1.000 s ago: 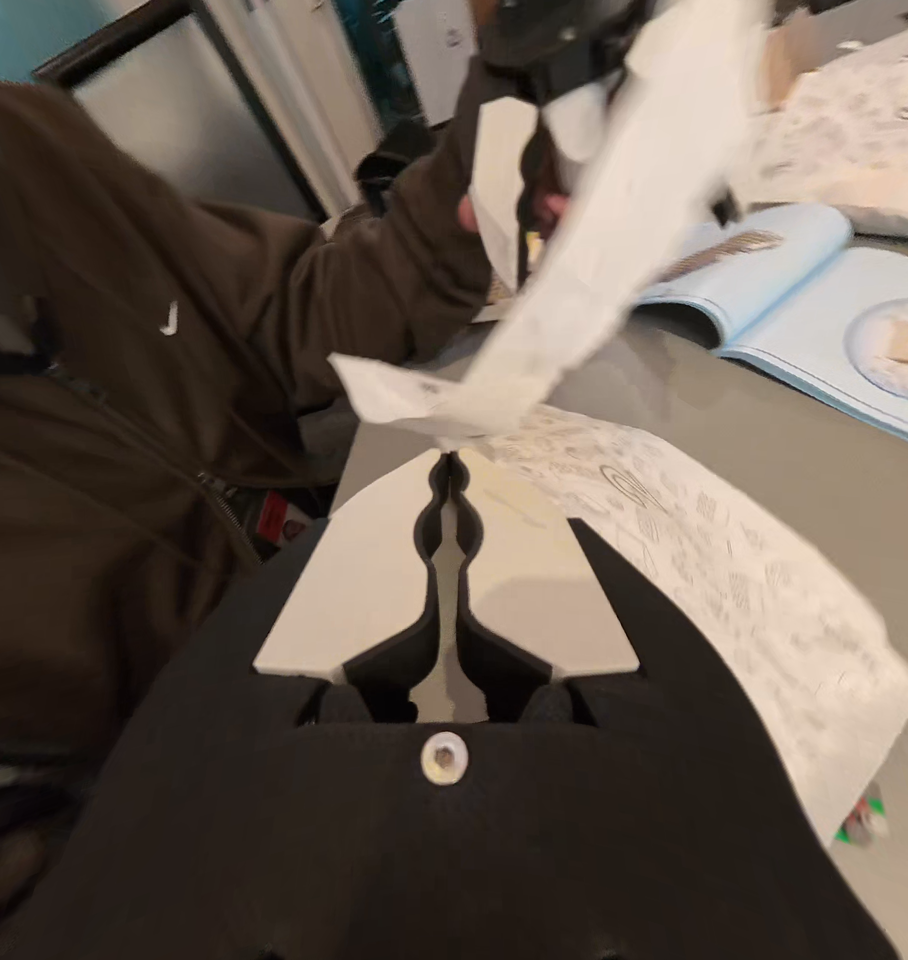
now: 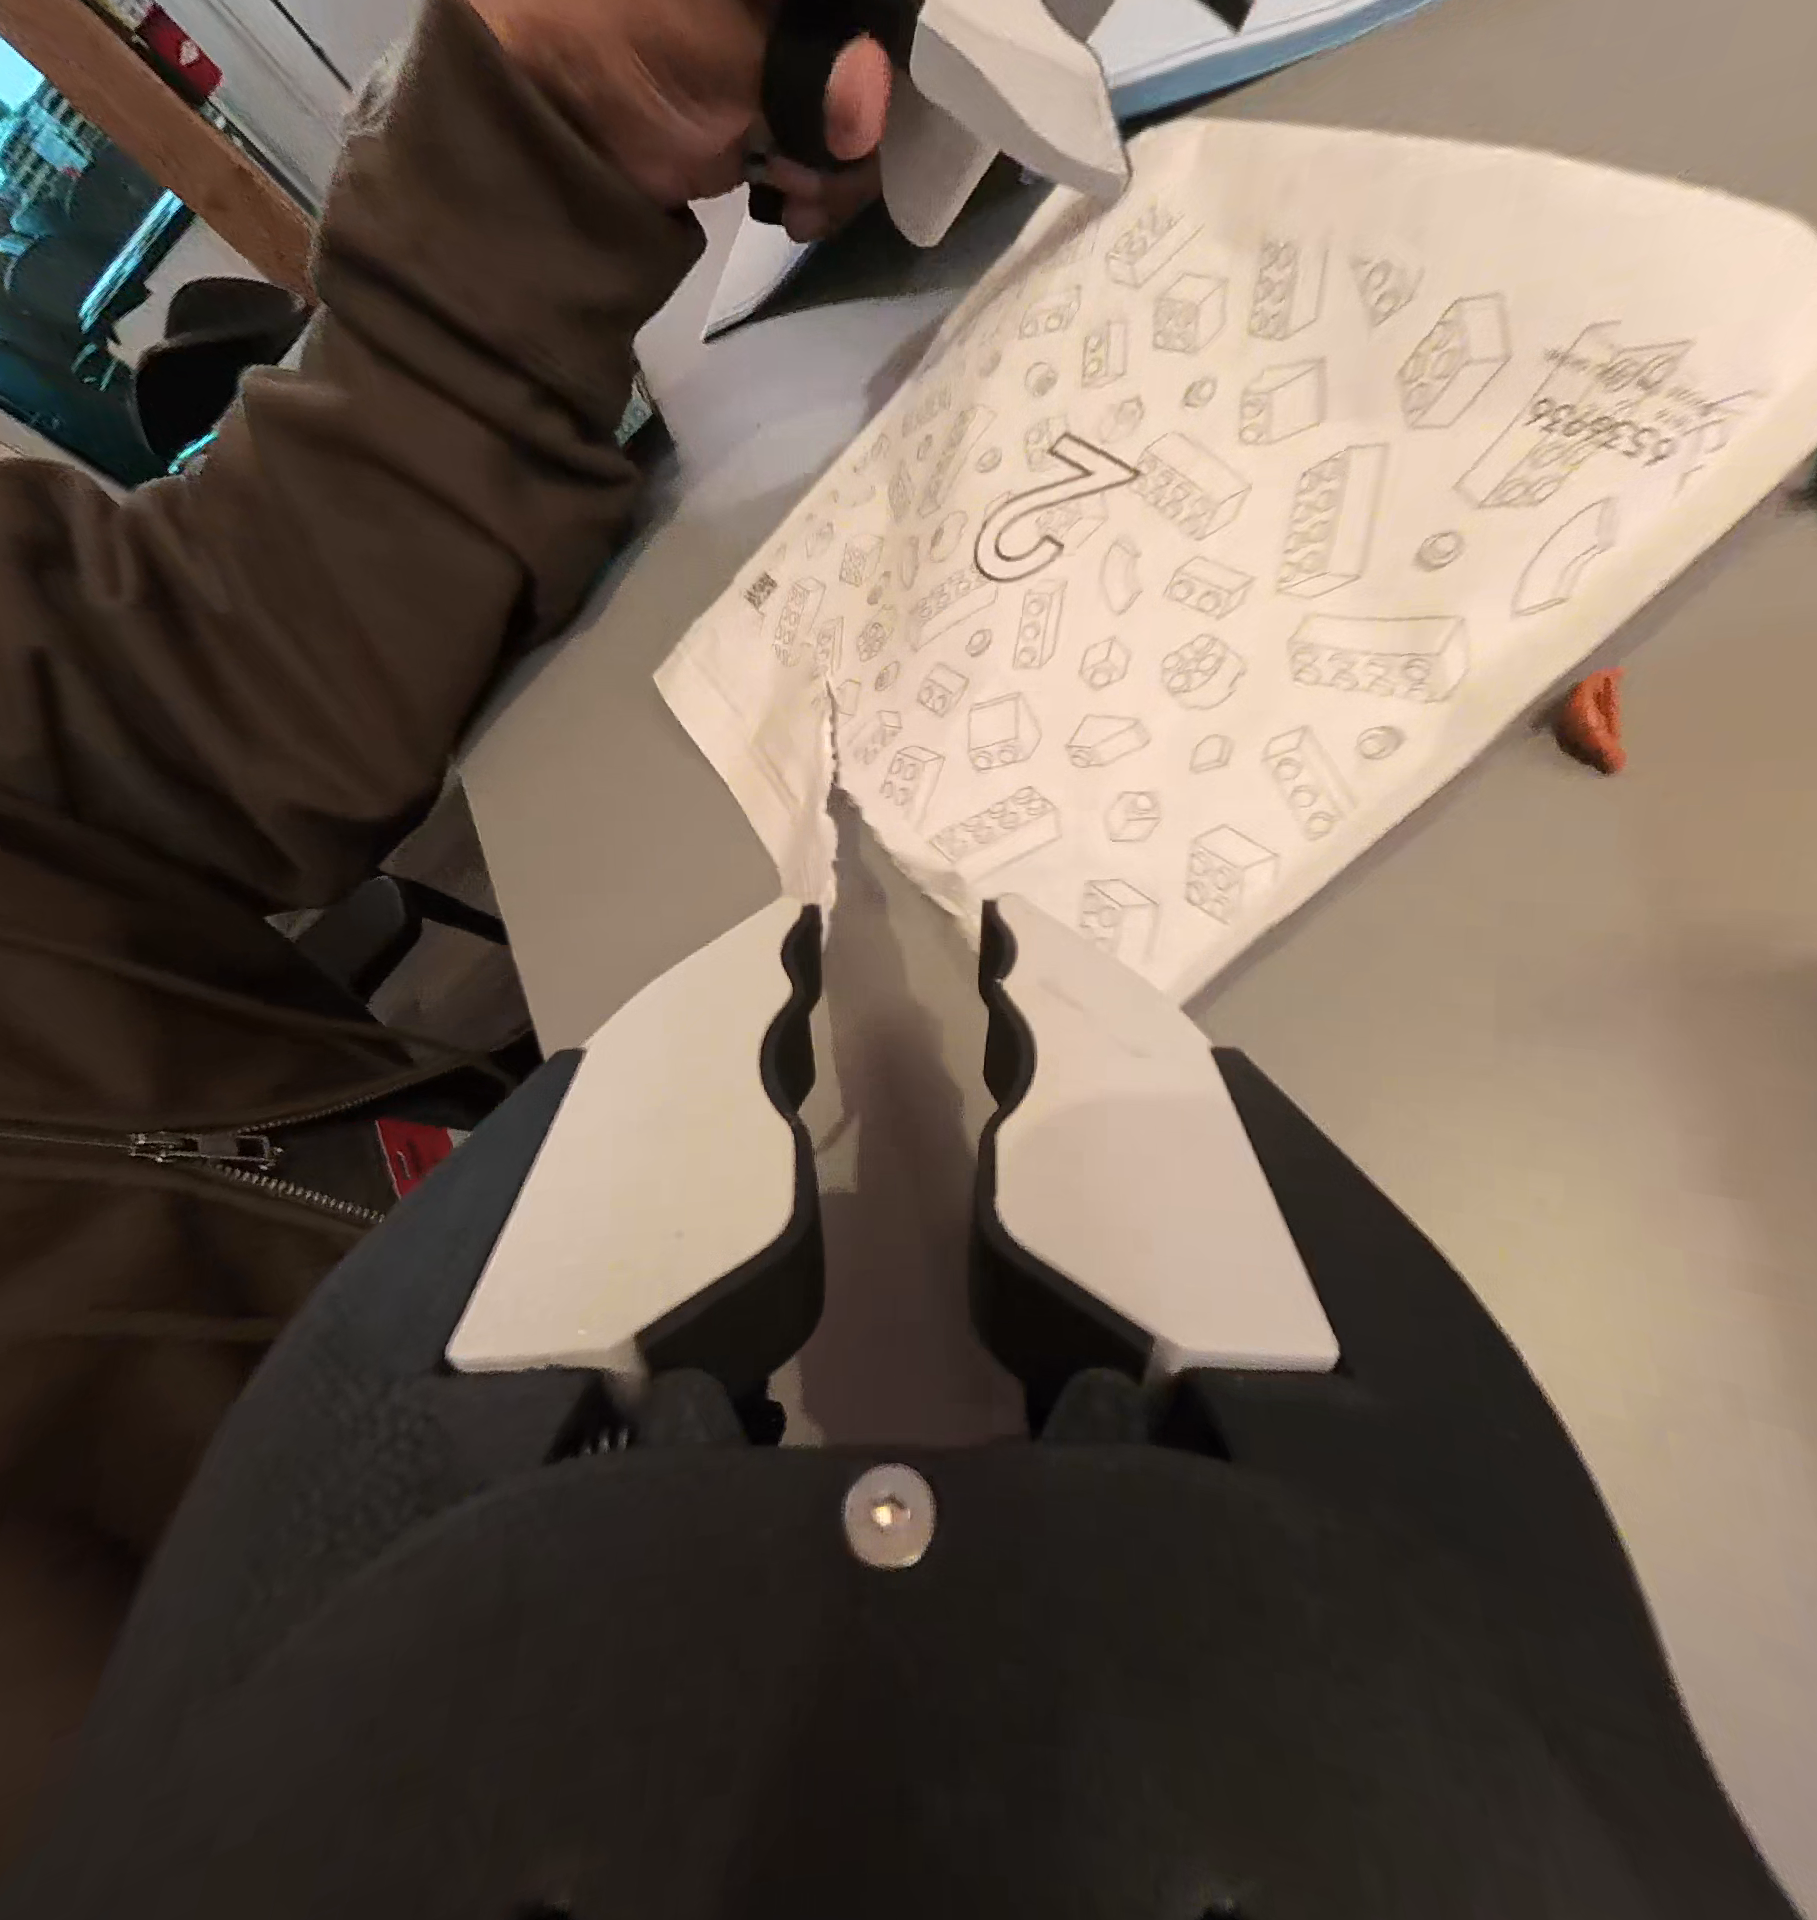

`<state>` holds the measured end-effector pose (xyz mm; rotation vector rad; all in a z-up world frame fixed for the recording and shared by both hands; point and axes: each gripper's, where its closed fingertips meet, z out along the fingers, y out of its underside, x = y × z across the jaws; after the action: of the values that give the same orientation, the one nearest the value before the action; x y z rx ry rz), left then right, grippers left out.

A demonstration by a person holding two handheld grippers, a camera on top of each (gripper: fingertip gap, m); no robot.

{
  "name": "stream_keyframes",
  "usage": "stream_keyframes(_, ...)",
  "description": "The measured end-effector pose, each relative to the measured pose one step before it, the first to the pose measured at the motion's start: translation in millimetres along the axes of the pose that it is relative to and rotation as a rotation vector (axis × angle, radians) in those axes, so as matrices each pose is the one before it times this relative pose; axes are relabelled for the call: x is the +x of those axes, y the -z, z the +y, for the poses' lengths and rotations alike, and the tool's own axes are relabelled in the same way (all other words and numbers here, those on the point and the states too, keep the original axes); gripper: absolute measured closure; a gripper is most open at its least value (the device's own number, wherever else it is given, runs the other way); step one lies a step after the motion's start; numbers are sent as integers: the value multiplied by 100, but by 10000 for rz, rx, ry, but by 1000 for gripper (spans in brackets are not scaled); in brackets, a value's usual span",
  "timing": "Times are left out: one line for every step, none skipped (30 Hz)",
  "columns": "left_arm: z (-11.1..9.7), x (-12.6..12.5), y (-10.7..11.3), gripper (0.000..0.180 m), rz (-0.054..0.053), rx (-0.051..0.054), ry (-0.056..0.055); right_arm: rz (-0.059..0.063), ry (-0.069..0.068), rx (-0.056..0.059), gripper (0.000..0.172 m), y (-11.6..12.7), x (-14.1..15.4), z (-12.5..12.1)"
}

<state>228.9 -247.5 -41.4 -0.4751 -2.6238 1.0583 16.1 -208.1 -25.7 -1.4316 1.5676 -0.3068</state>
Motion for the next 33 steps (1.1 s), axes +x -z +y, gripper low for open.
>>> stream_keyframes(132,352,-93,118,120,-105,-105,86,16,-86,142,371,63,328)
stream_keyframes(127,461,-114,120,172,-116,-131,67,-18,-128,142,252,81,417)
stream_keyframes(121,524,-130,122,203,-104,-130,61,-46,-162,142,162,97,477)
stream_keyframes(151,525,-141,128,211,-111,-93,48,-29,-161,141,93,56,480)
stream_keyframes(202,545,-143,133,247,-144,-69,27,13,-114,141,78,-40,389)
stream_keyframes(239,613,-128,139,300,-153,-66,-3,33,-83,142,89,-124,316)
stream_keyframes(178,599,-104,145,299,-98,-54,11,33,-57,141,98,-111,236)
stream_keyframes(111,617,-59,151,302,-48,-69,51,19,-28,142,83,-20,142)
stream_keyframes(64,551,-18,156,251,-37,-48,48,-11,-18,142,45,24,85)
stream_keyframes(92,544,8,162,244,-88,-37,21,-18,-18,142,26,29,55)
stream_keyframes(119,498,28,166,215,-115,-49,26,-5,-8,141,11,42,21)
stream_keyframes(108,406,28,168,137,-114,-38,33,-4,8,141,25,56,-24)
stream_keyframes(79,396,39,170,141,-79,-17,31,-6,40,141,52,42,-104)
stream_keyframes(13,409,79,172,165,-7,63,25,-2,74,141,83,41,-177)
stream_keyframes(-114,374,139,174,161,97,130,34,-3,96,142,153,21,-229)
stream_keyframes(-185,365,230,176,141,182,163,49,4,128,141,226,1,-294)
stream_keyframes(-190,321,297,177,112,213,175,43,16,150,141,307,-38,-335)
stream_keyframes(-225,267,390,178,48,278,153,56,16,157,141,386,-32,-359)
stream_keyframes(-304,206,474,179,-25,367,160,93,4,177,142,459,18,-371)
stream_keyframes(-347,158,548,179,-79,412,178,111,-11,218,142,521,36,-434)
stream_keyframes(-310,105,593,180,-143,421,199,99,-40,257,142,547,30,-471)
stream_keyframes(-330,-16,632,180,-258,454,218,81,-61,268,141,541,-11,-496)
stream_keyframes(-363,-101,675,180,-369,503,201,92,-47,274,141,517,-37,-504)
stream_keyframes(-317,7,649,180,-343,486,158,107,-17,245,141,417,-57,-458)
stream_keyframes(-264,121,602,180,-307,498,112,96,9,213,141,255,-118,-427)
stream_keyframes(-184,231,509,180,-294,476,88,50,-5,227,141,49,-185,-442)
stream_keyframes(-53,278,403,180,-325,412,37,-25,-61,249,141,-182,-287,-462)
stream_keyframes(45,291,309,180,-356,383,25,-103,-95,236,141,-394,-361,-437)
stream_keyframes(173,382,208,180,-309,320,35,-118,-103,210,140,-550,-357,-372)
stream_keyframes(293,557,137,180,-207,247,-42,-81,-92,116,139,-651,-277,-201)
stream_keyframes(301,391,146,180,-305,244,-20,-47,-47,-29,138,-695,-206,21)
stream_keyframes(308,331,149,180,-296,226,-23,-45,34,-50,134,-607,-239,47)
stream_keyframes(242,434,178,180,-185,234,-115,-16,90,20,132,-434,-186,-54)
